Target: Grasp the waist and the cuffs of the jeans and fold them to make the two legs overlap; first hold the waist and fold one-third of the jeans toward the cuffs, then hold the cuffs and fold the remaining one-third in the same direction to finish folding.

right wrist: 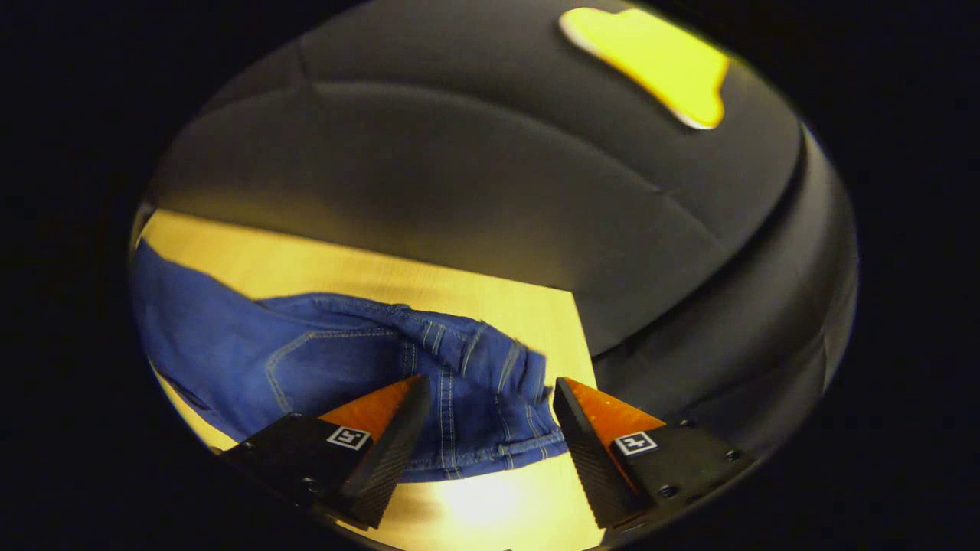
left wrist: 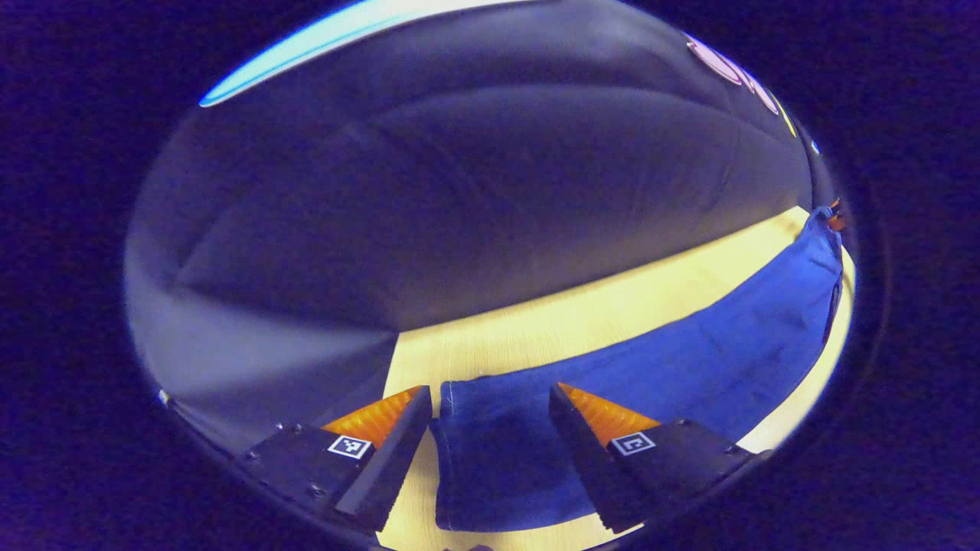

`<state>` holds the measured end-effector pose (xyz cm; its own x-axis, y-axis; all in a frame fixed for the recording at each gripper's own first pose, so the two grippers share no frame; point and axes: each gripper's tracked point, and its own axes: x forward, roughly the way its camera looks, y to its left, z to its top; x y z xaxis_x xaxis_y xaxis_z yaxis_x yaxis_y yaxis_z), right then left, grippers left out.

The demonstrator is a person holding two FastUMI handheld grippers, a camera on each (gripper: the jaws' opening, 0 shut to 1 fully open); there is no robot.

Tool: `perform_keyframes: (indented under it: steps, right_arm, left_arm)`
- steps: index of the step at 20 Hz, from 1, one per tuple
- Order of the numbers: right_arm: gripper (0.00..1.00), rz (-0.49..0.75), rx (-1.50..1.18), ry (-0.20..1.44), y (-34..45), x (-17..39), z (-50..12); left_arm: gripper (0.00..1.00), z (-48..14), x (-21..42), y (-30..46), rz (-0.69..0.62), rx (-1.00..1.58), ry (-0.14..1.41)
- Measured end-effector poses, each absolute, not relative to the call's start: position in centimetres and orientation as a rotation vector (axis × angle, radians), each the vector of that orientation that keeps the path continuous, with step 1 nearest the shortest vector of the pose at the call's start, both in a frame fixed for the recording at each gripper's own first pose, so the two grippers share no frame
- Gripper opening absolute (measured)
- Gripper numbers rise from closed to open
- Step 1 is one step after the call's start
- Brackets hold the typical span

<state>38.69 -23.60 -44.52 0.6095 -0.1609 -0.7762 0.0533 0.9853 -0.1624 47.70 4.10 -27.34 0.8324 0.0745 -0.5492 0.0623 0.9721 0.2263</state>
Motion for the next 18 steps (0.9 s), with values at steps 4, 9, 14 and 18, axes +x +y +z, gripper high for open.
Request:
perform_keyframes:
  steps: [4, 9, 14, 18]
  right_arm:
    - [0.97, -0.259, 0.086, 0.781, -24.5, 35.9, -40.4]
    - [0.97, -0.393, 0.391, 0.776, -25.0, 33.2, -42.2]
    - [0.97, -0.527, 0.55, 0.837, -27.7, 33.1, -48.0]
    - [0.98, -0.572, 0.669, 0.842, -27.9, 34.2, -50.8]
  left_arm:
    - [0.97, -17.9, 43.3, 2.0, 0.071, 0.034, 0.377]
    - [0.97, -16.8, 40.9, 4.2, 0.056, -0.041, 0.303]
    - [0.98, -15.9, 41.3, 5.6, -0.102, -0.118, 0.36]
    - [0.98, -14.6, 42.3, 5.8, -0.13, -0.006, 0.361]
